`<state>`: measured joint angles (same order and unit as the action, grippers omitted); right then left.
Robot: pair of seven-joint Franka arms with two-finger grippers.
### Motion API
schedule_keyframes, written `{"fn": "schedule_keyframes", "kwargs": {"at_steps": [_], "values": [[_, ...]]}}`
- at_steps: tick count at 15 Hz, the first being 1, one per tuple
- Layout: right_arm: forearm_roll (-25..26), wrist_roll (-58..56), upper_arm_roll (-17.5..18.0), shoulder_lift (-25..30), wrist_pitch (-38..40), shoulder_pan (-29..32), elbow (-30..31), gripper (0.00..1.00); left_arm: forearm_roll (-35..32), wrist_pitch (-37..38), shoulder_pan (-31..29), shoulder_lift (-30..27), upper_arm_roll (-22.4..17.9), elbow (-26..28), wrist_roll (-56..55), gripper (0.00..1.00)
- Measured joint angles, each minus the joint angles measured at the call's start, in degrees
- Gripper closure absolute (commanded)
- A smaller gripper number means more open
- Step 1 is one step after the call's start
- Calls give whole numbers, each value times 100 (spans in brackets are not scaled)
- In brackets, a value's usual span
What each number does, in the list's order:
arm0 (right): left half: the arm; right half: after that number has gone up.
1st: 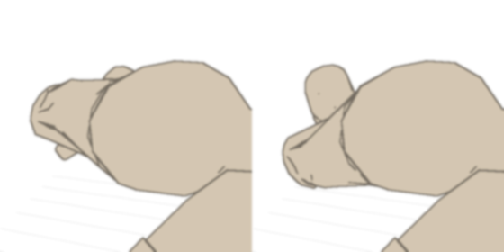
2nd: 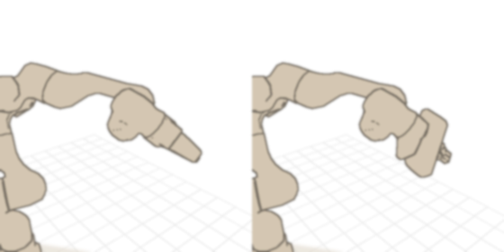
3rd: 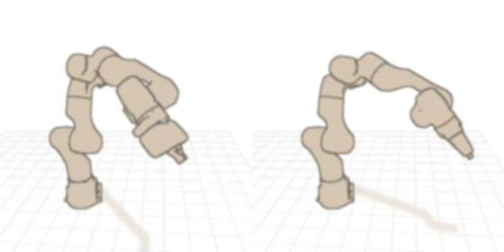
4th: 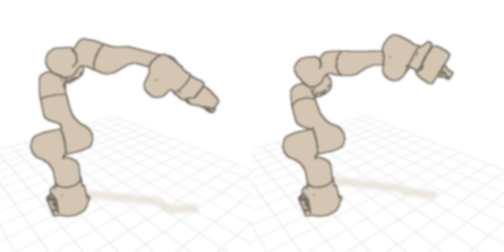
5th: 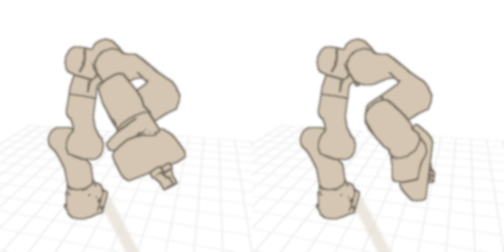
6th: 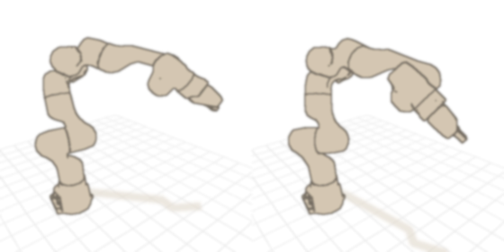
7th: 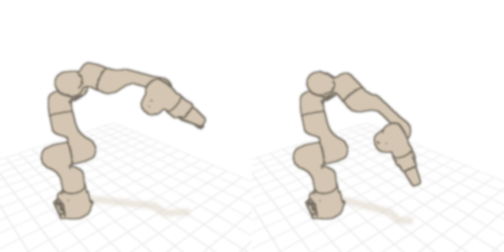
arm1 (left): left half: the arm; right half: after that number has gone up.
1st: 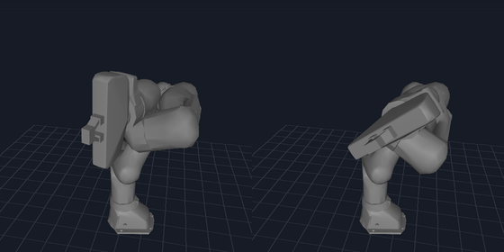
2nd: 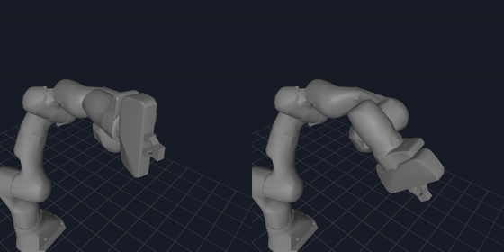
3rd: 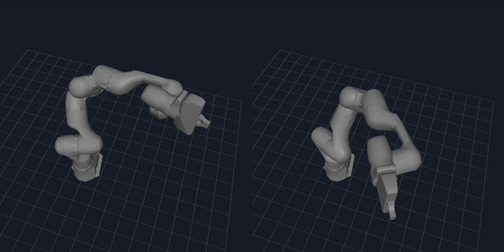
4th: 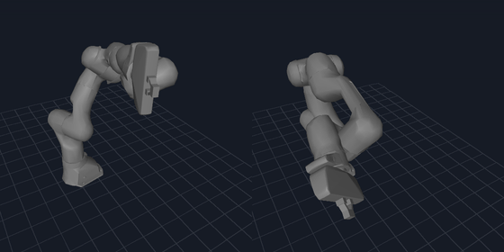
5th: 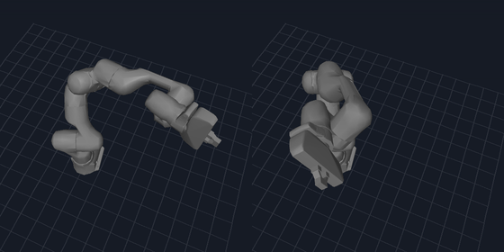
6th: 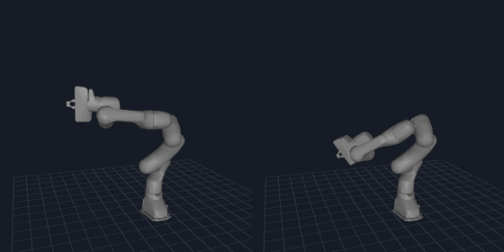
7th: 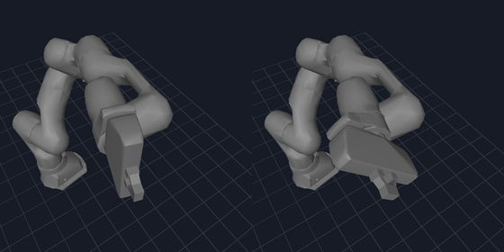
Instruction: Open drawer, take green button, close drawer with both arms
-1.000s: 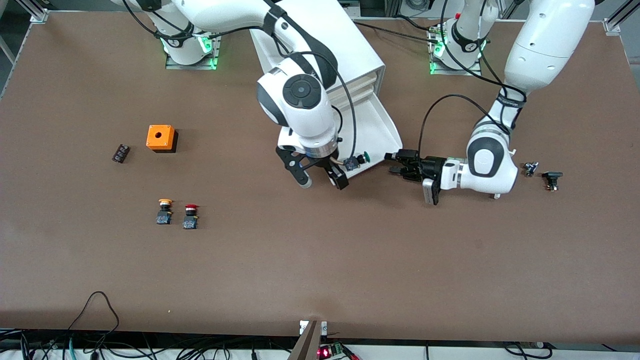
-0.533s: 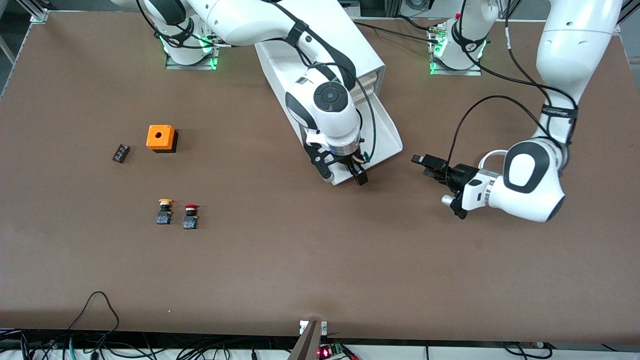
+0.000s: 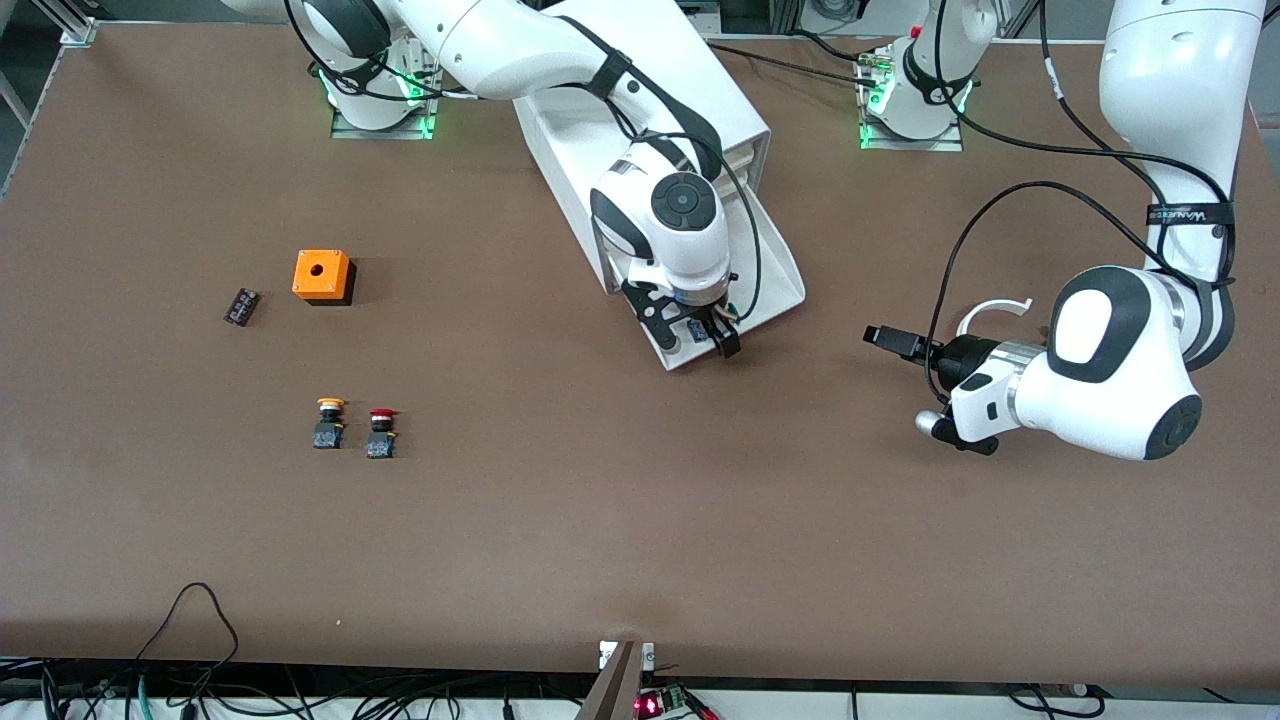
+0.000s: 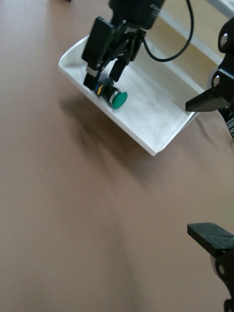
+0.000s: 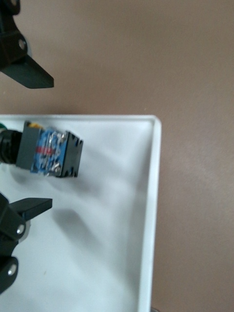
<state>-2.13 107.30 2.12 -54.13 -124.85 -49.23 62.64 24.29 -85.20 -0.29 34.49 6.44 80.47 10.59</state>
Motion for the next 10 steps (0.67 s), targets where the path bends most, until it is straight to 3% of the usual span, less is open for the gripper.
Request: {"fn": "schedule_keyframes", "kwargs": {"at_steps": [2,4,7,8,10], "values": [[0,0,0,-11,35,-18,5,11,-277,0,60,0,34,-51,-216,0],[0,0,-2,-11,95,-16,5,37,-534,1,151,-14,58,-98,-422,0],[0,-11,-3,-10,235,-7,-5,88,-923,4,342,-52,70,-128,-922,0],[0,-16,-3,-7,254,0,-15,100,-987,4,381,-57,70,-131,-1000,0],[0,-20,-4,3,313,12,-31,100,-1038,5,405,-62,69,-131,-1051,0]]}}
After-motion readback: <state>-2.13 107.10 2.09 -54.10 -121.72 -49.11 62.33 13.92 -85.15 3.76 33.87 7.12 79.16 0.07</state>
